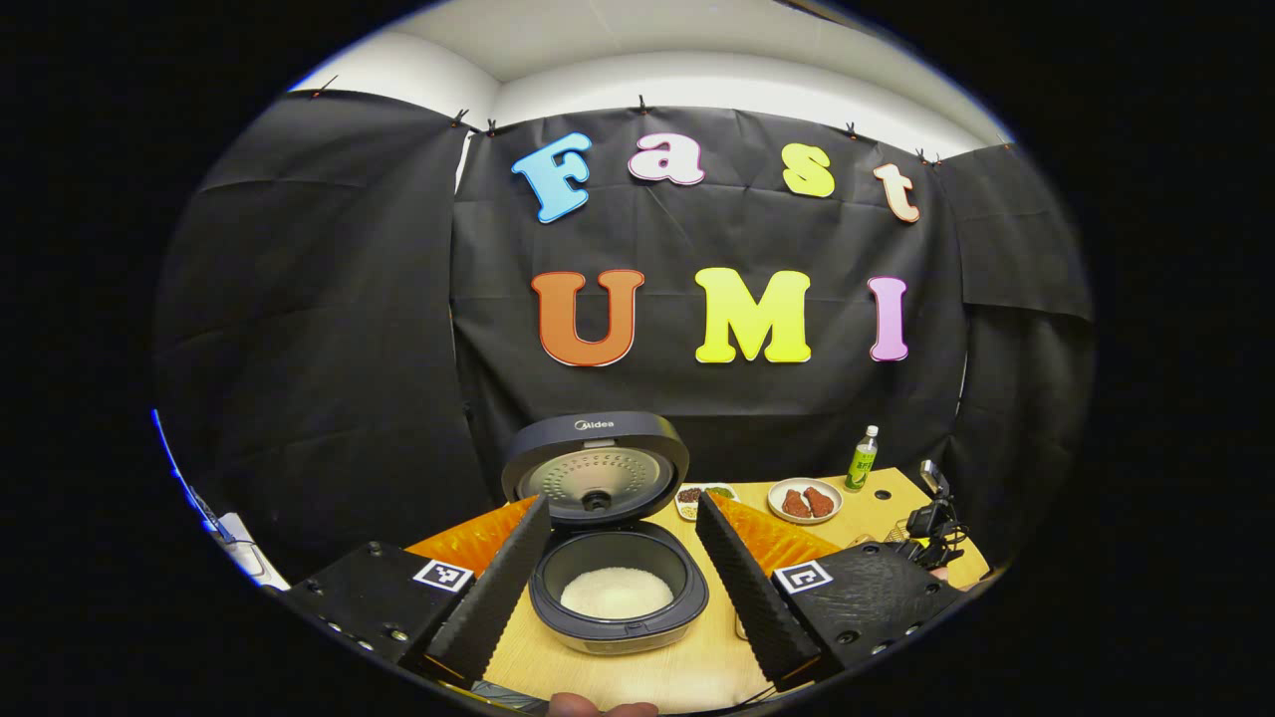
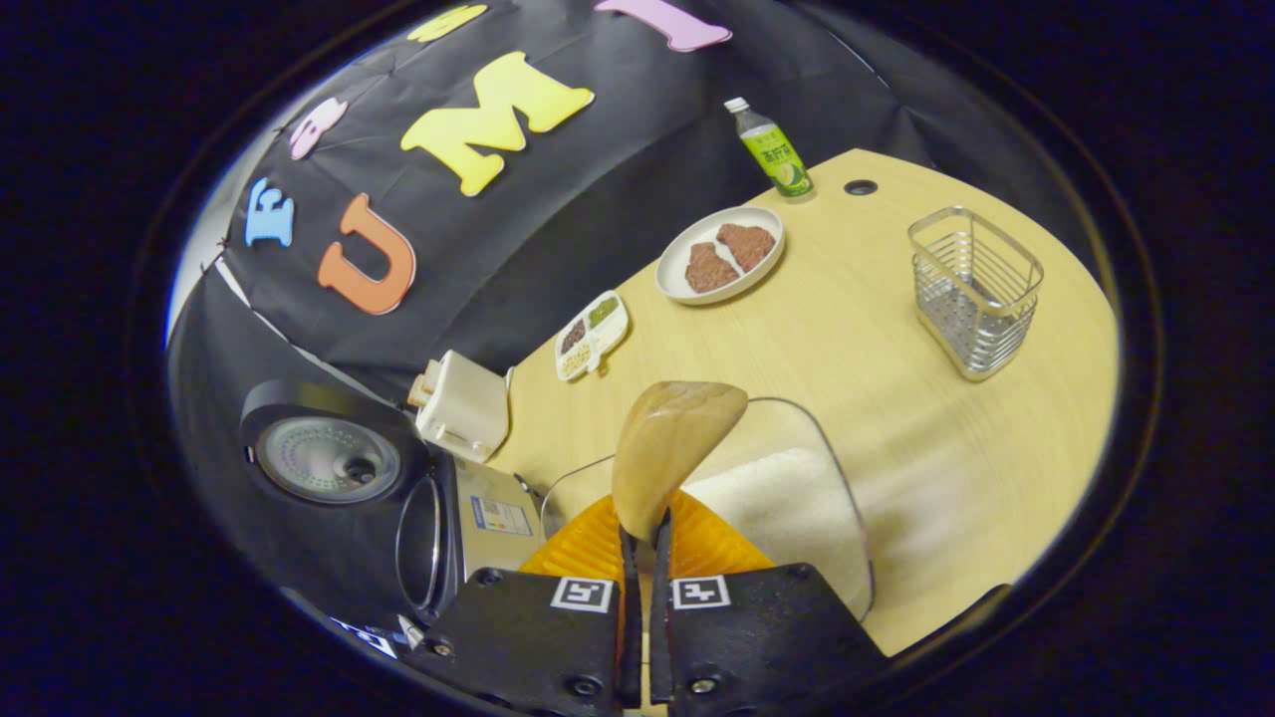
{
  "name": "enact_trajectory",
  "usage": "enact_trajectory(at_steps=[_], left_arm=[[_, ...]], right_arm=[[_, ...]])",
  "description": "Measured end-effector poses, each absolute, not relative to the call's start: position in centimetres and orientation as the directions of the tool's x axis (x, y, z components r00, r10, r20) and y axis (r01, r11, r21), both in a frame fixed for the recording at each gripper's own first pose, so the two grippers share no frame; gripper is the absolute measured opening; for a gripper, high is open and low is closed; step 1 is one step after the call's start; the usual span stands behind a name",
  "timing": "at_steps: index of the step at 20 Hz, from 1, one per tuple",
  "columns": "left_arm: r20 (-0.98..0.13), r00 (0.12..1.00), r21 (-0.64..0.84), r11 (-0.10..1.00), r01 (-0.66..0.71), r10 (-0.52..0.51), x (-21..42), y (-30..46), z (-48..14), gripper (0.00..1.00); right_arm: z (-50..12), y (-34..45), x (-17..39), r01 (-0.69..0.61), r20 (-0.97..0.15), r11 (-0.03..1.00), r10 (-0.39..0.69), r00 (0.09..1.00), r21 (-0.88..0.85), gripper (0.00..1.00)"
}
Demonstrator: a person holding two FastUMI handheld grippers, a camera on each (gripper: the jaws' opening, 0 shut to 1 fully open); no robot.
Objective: Close the left gripper, press the button to open the rice cooker; take a wooden spoon from the chopstick holder with the right hand, scoop a spoonful of rice and pour it into the rice cooker, then put the wooden spoon back into the chopstick holder.
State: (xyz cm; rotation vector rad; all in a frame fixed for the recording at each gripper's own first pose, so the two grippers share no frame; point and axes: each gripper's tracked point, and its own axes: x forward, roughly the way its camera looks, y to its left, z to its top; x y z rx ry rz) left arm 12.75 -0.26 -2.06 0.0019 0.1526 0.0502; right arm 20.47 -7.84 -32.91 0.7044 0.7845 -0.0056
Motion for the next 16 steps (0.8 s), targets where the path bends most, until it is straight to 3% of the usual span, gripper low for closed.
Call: enact_trajectory(at_steps=[10,16], left_arm=[[-0.130,0.990,-0.023,0.998,-0.061,0.057,13.7,-0.6,-1.7,0.94],[-0.125,0.983,-0.042,0.989,-0.143,0.137,11.9,1.7,-1.6,0.95]], right_arm=[[-22.7,-11.0,21.1,0.218,-0.508,0.686,0.252,0.824,0.694,0.08],[-17.9,-4.4,23.7,0.101,-0.422,0.637,0.375,0.826,0.764,0.08]])
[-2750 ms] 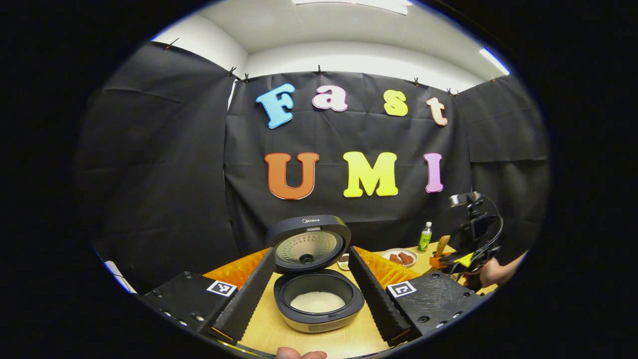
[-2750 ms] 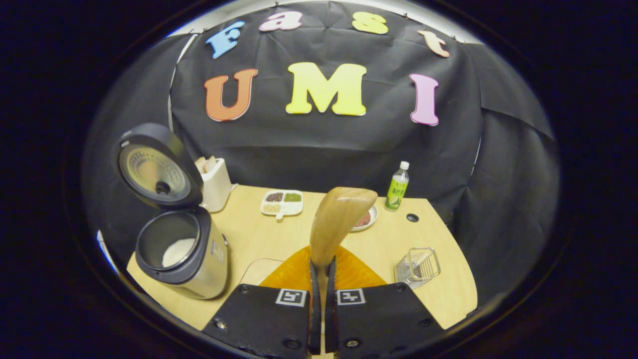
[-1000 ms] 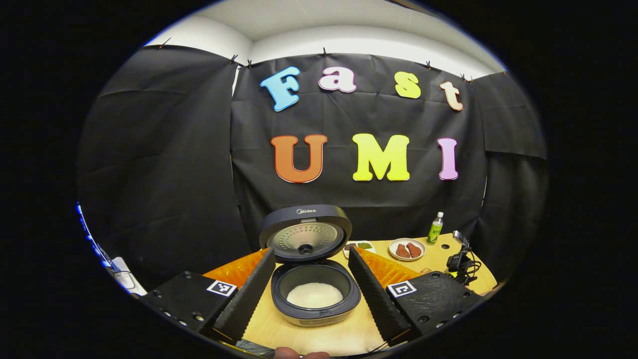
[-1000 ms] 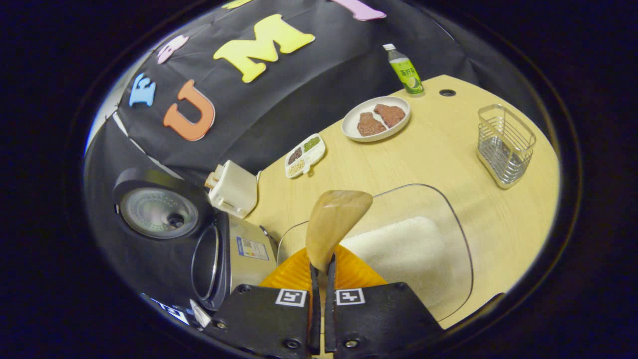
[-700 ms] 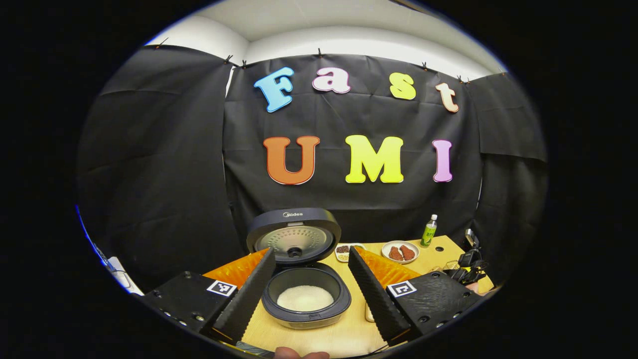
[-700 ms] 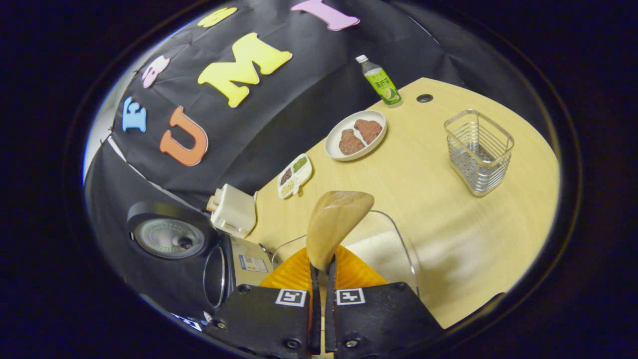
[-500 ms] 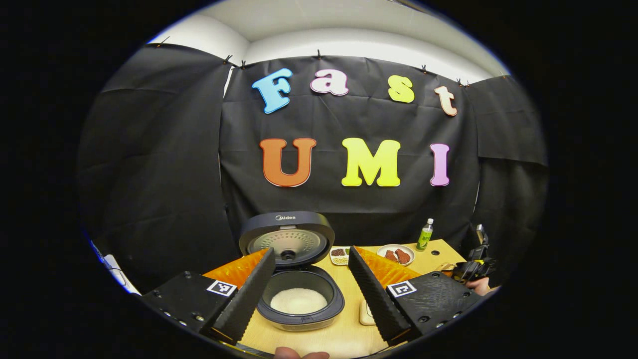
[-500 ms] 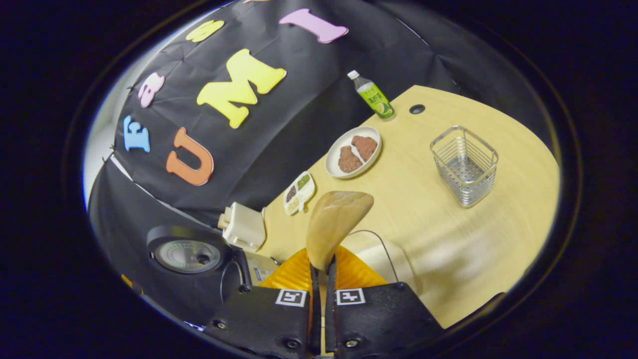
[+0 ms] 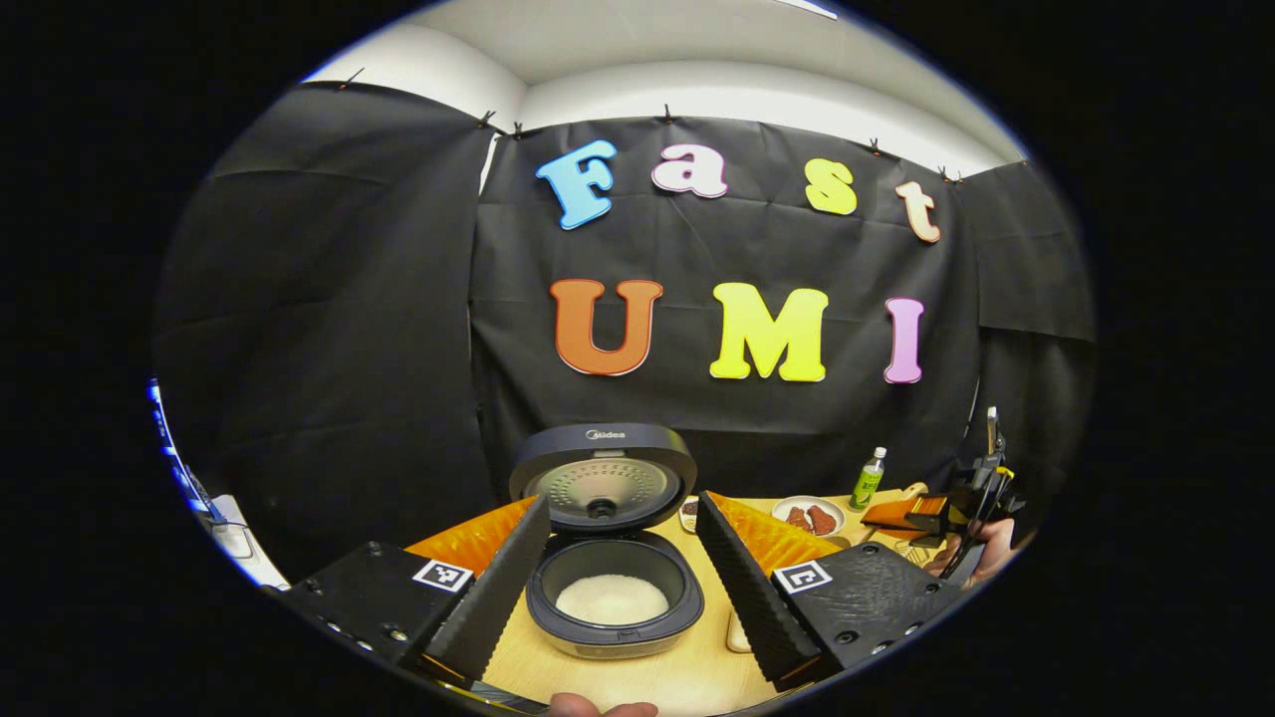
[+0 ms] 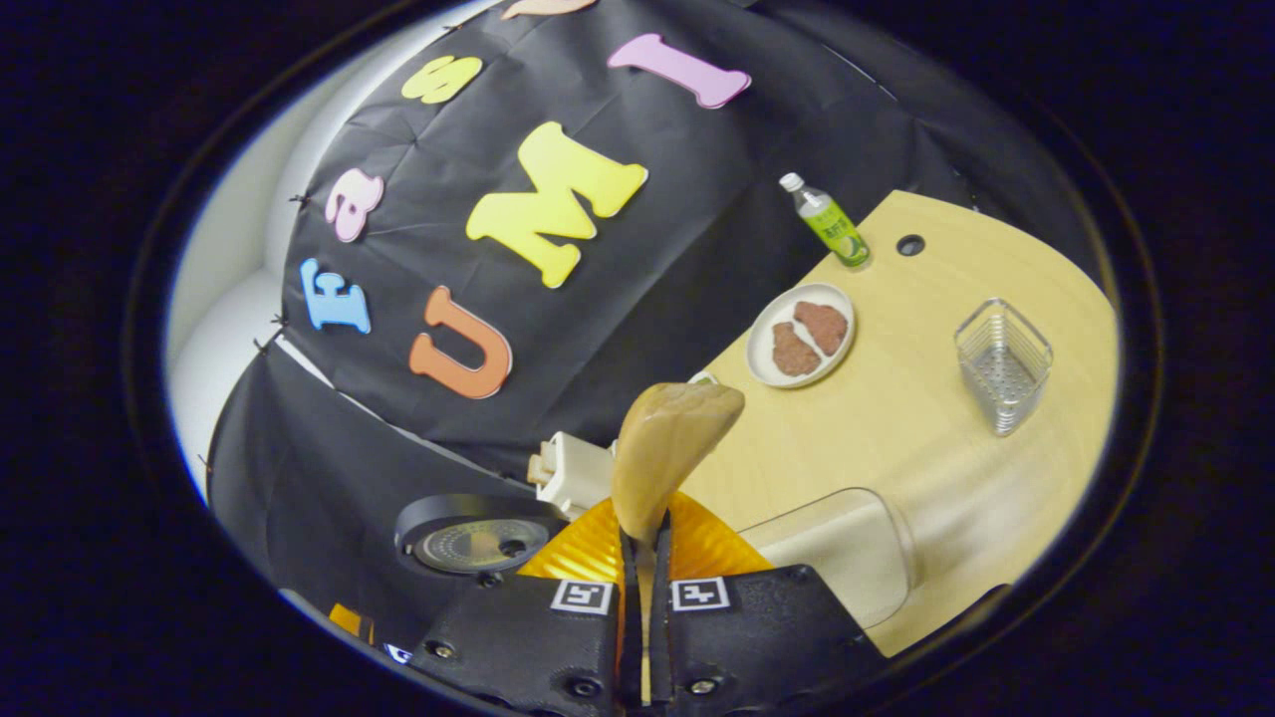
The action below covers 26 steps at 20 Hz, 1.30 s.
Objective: Close the left gripper, press the button to open the rice cooker; take a wooden spoon from the chopstick holder with the right hand, scoop a spoonful of rice and pour it into the rice cooker, then put the wooden spoon back into the chopstick holder.
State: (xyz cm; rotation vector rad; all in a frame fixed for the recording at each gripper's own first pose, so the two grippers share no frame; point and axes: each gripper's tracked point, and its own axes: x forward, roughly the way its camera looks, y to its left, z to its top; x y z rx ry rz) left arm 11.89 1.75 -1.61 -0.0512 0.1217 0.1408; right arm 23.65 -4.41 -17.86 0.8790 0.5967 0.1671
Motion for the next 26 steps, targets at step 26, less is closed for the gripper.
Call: enact_trajectory(at_steps=[26], left_arm=[[-0.201,0.877,-0.060,0.888,-0.456,0.437,2.8,13.0,-4.4,0.95]], right_arm=[[-16.8,19.6,26.1,-0.501,-0.411,0.843,0.534,0.739,0.195,0.08]])
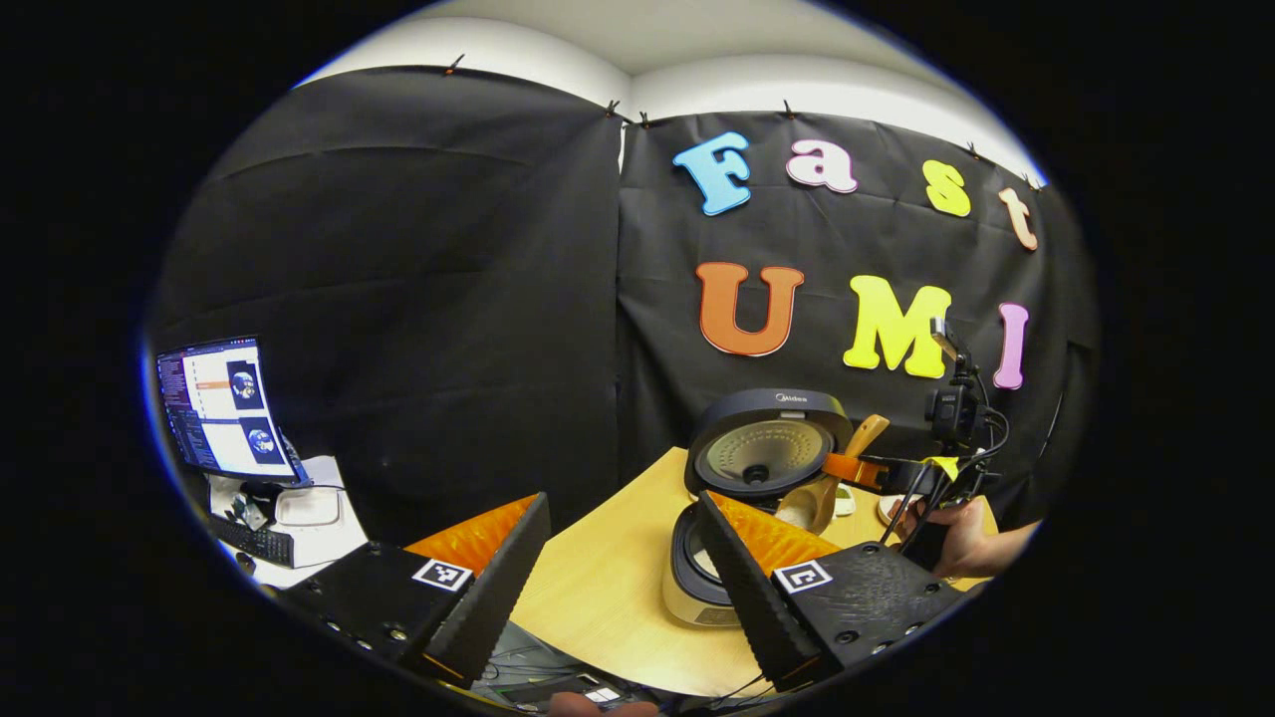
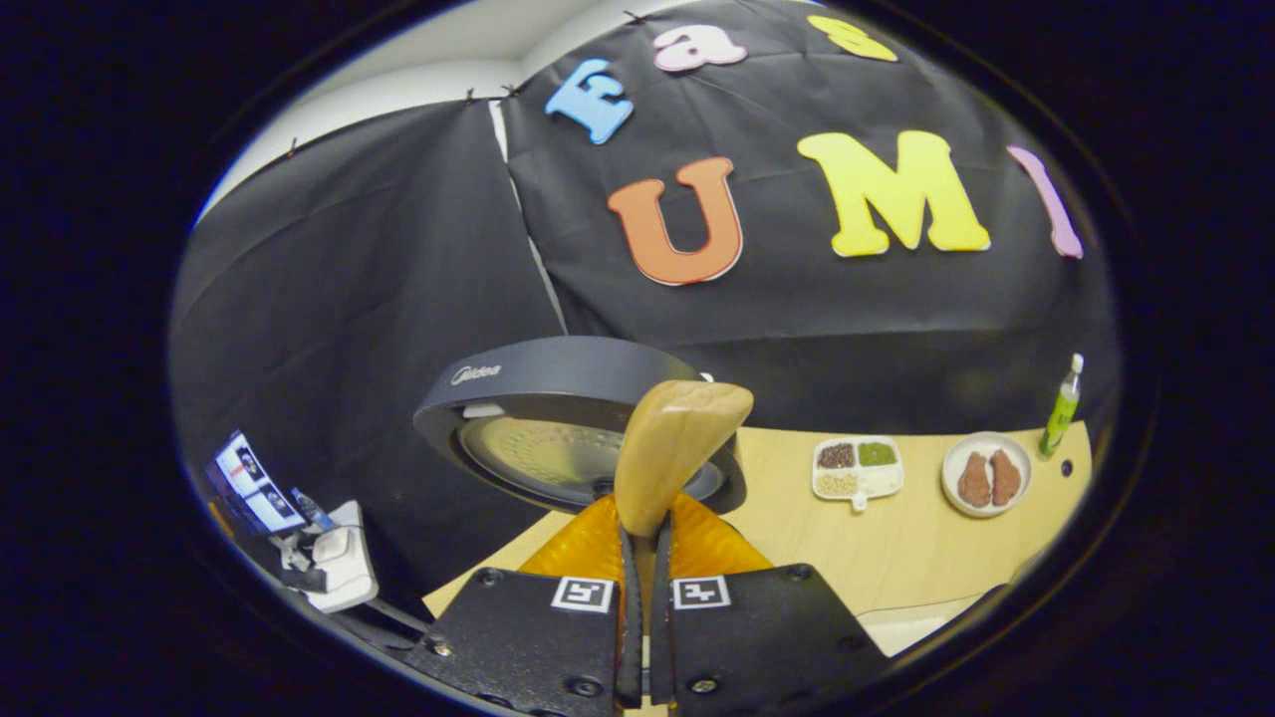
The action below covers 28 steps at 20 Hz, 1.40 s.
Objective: Close the left gripper, press the button to open the rice cooker; take a wooden spoon from the chopstick holder with the right hand, scoop a spoonful of rice and pour it into the rice cooker, then put the wooden spoon back into the chopstick holder.
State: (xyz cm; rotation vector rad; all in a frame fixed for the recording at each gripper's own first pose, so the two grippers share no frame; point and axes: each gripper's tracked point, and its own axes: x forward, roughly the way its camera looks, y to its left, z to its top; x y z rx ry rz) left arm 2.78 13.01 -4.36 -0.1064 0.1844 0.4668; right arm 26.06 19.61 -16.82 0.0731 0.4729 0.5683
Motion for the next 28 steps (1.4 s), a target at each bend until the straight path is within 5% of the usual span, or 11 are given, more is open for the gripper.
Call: enact_trajectory(at_steps=[18,28], left_arm=[[-0.173,0.891,-0.081,0.896,-0.437,0.419,2.3,13.0,-3.9,0.95],[-0.150,0.901,-0.103,0.900,-0.423,0.406,2.2,12.9,-3.7,0.95]], right_arm=[[-15.1,20.9,23.8,-0.588,-0.332,0.750,0.495,0.803,-0.303,0.08],[-14.3,20.7,22.4,-0.594,-0.330,0.764,0.510,0.794,-0.251,0.08]])
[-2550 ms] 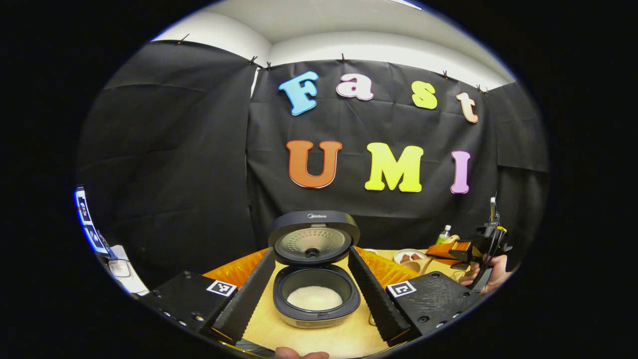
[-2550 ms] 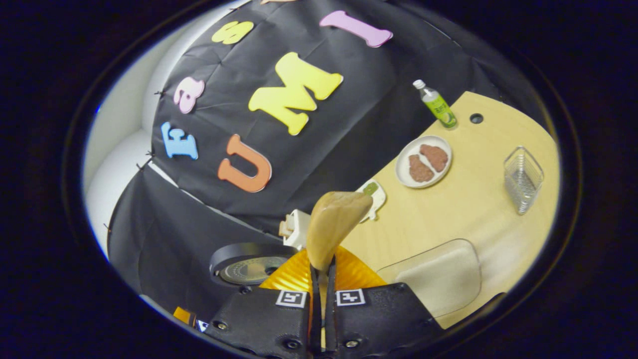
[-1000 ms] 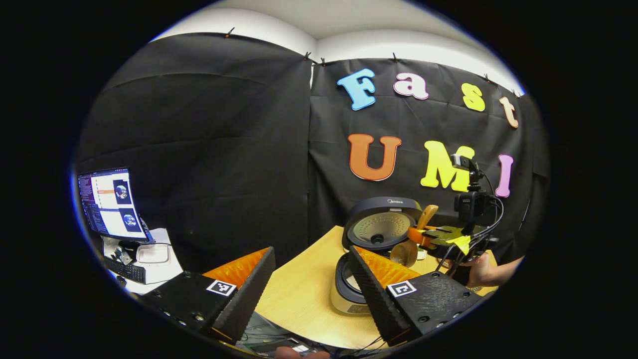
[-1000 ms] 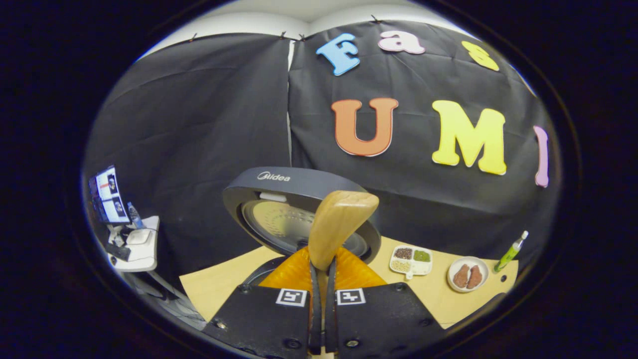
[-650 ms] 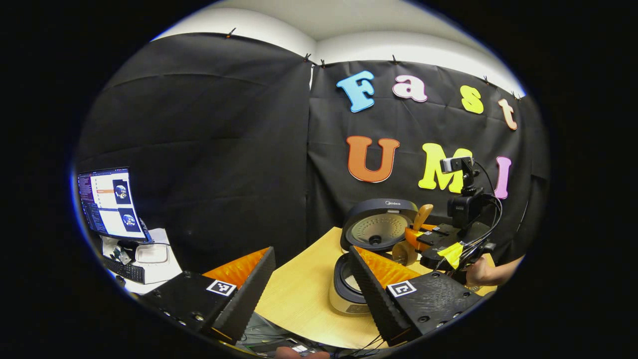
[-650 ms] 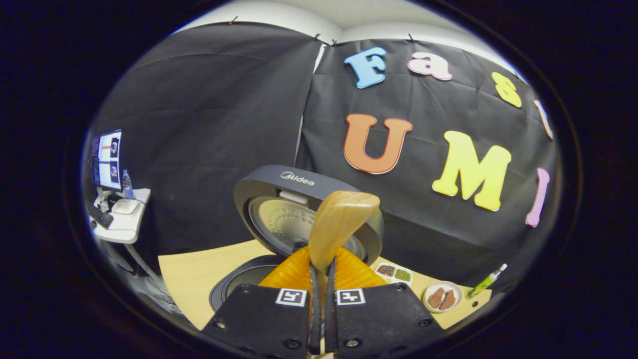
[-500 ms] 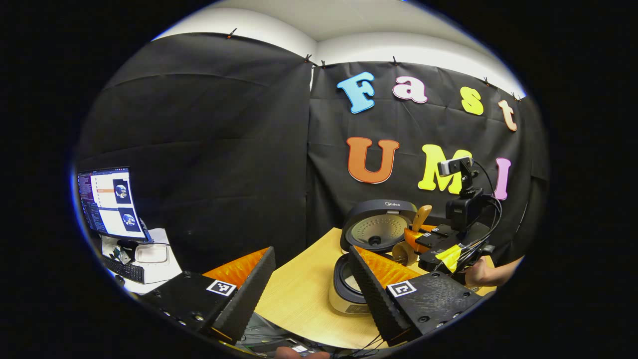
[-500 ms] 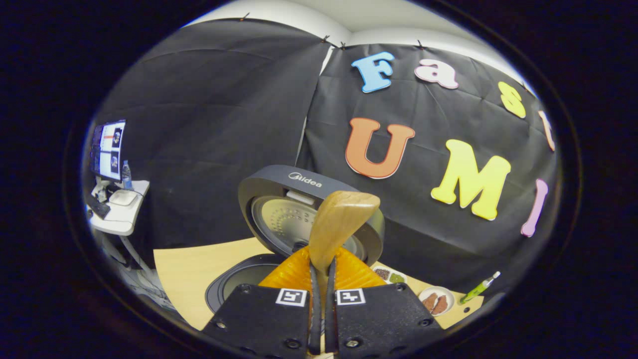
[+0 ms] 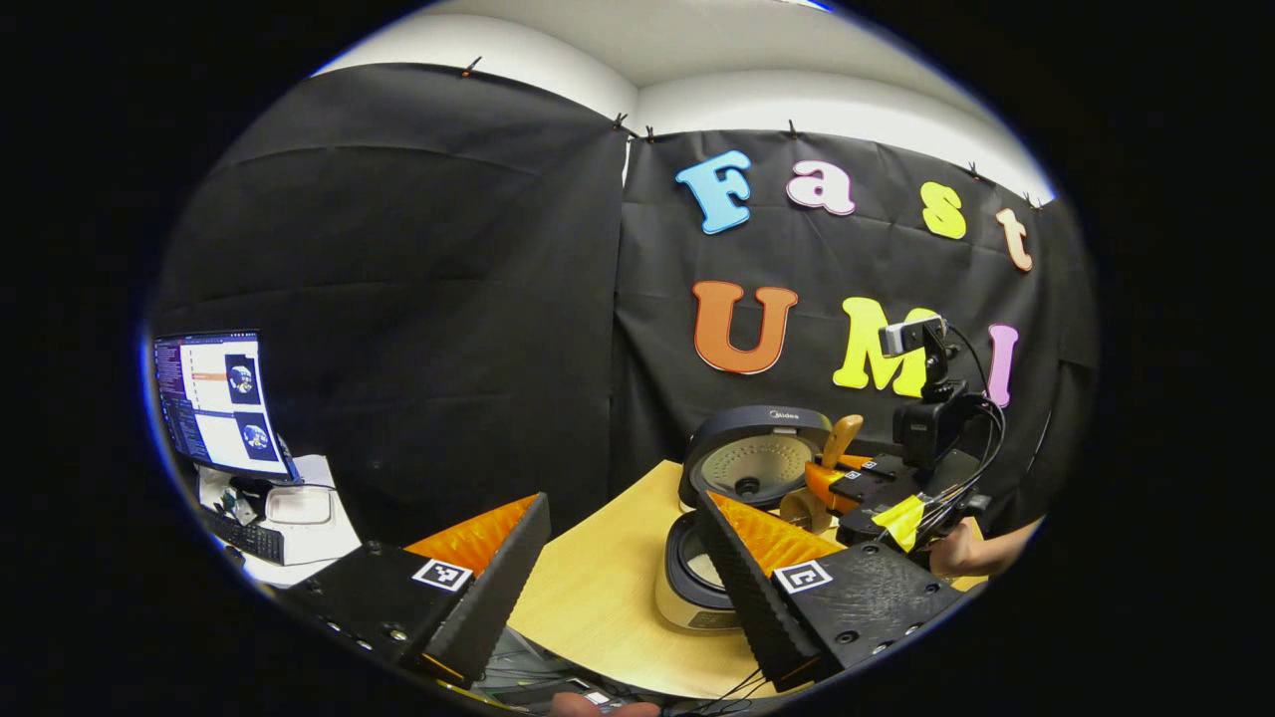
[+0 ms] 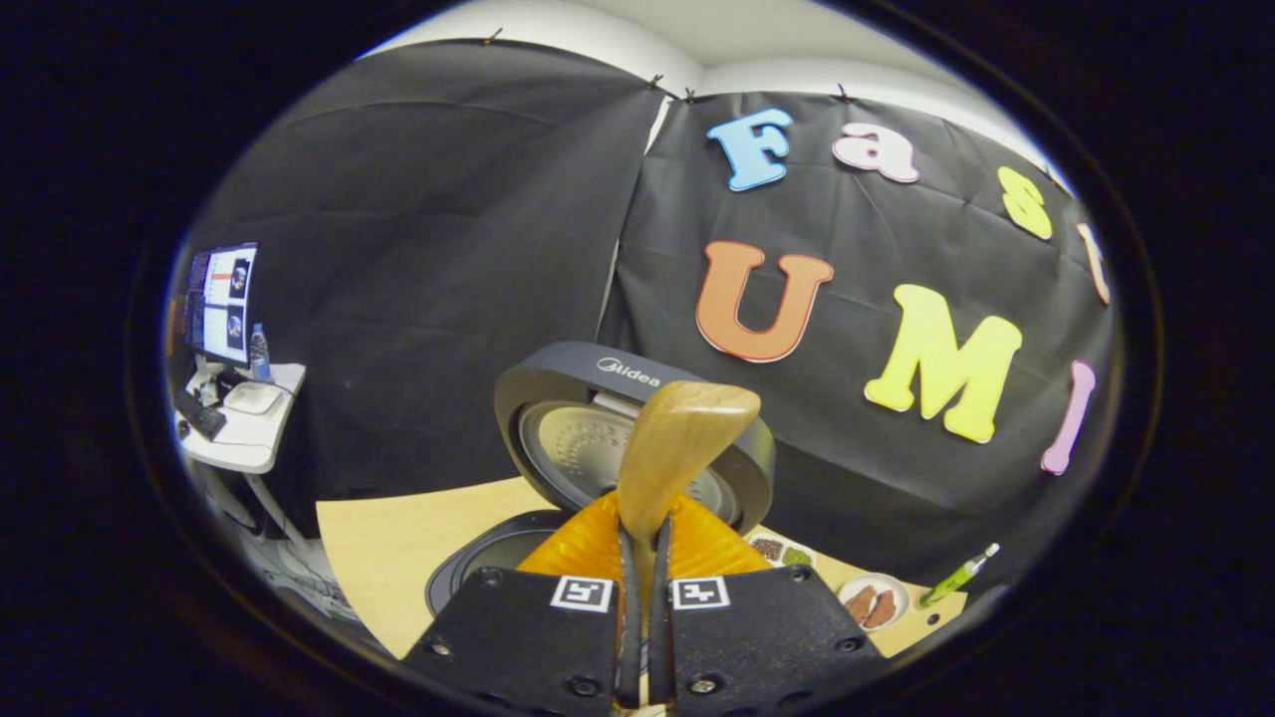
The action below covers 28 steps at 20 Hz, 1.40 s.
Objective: Close the left gripper, press the button to open the rice cooker; take a wooden spoon from the chopstick holder with the right hand, scoop a spoonful of rice and pour it into the rice cooker, then put the wooden spoon back into the chopstick holder.
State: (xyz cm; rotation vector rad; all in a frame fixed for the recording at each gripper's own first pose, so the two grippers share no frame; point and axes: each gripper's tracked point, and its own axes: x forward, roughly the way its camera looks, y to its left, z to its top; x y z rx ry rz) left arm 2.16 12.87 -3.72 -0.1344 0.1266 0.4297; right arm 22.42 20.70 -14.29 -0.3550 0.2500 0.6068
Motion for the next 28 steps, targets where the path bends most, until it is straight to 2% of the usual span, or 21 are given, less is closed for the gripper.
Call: enact_trajectory(at_steps=[8,12,16,19,20,23,28], left_arm=[[-0.123,0.946,-0.118,0.942,-0.313,0.299,3.4,10.2,-2.5,0.94],[-0.108,0.972,-0.105,0.970,-0.219,0.208,5.2,7.4,-1.9,0.95],[-0.084,0.990,-0.097,0.987,-0.124,0.116,7.5,4.6,-0.9,0.95],[-0.071,0.996,-0.094,0.994,-0.061,0.055,9.0,2.6,-0.3,0.95],[-0.066,0.997,-0.092,0.995,-0.044,0.038,9.4,2.1,-0.1,0.94],[-0.051,0.999,-0.080,0.997,-0.010,0.006,11.5,1.1,0.5,0.95],[-0.048,0.999,-0.085,0.996,-0.003,-0.001,14.1,0.4,1.0,0.95]], right_arm=[[-10.3,17.3,20.8,-0.577,-0.298,0.816,0.561,0.773,0.040,0.08],[-7.7,12.3,20.6,-0.500,-0.273,0.854,0.519,0.810,0.141,0.08],[-6.3,5.6,21.0,-0.372,-0.271,0.893,0.434,0.859,0.253,0.08],[-6.2,-1.1,21.6,-0.237,-0.283,0.924,0.323,0.903,0.298,0.08],[-6.2,-3.6,21.9,-0.191,-0.286,0.936,0.278,0.917,0.296,0.06],[-6.6,-10.3,22.0,-0.060,-0.301,0.961,0.144,0.943,0.271,0.08],[-8.4,-20.9,22.0,0.121,-0.341,0.970,-0.043,0.939,0.210,0.08]])
